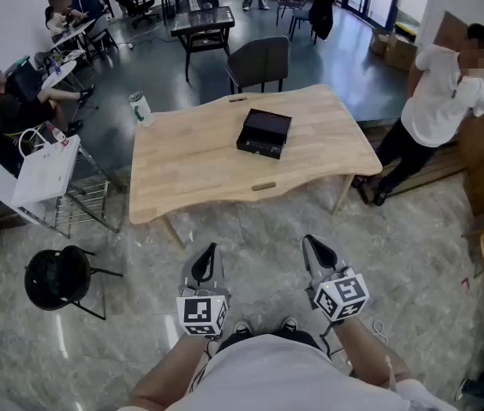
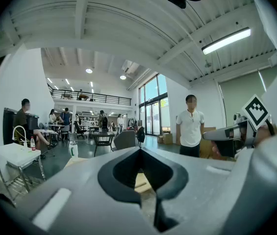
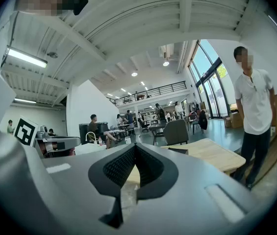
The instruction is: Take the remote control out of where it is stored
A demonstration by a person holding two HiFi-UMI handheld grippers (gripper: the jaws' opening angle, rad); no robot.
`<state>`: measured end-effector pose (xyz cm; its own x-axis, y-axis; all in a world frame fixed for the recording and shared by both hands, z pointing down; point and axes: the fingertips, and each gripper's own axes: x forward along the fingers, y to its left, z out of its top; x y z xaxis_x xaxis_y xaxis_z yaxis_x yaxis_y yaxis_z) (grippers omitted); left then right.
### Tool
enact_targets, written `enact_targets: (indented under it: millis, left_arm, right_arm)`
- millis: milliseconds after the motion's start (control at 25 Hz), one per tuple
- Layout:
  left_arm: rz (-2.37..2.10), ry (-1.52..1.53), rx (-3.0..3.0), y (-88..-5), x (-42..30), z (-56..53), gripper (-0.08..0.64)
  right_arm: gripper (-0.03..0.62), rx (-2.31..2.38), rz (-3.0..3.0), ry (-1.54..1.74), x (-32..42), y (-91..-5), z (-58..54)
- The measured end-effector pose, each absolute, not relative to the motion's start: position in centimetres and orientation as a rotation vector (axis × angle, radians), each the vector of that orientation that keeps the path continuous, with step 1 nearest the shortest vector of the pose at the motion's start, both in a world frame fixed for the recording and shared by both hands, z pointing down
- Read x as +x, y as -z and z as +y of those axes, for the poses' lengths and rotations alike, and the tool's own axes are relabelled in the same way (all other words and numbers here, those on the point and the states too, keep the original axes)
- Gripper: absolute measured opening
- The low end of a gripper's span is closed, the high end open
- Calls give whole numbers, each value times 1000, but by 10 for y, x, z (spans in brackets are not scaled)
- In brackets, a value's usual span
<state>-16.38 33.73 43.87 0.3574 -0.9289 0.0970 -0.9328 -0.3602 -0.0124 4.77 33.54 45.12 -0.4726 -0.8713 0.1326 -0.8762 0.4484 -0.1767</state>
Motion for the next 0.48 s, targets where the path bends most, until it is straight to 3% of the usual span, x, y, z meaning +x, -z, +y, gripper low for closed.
enact_targets:
  millis: [480]
  left_arm:
    - [-1737,-135,2548,-443,-151,334,0]
  right_arm:
    - [26,1605,-2671,-344,56,-450,332]
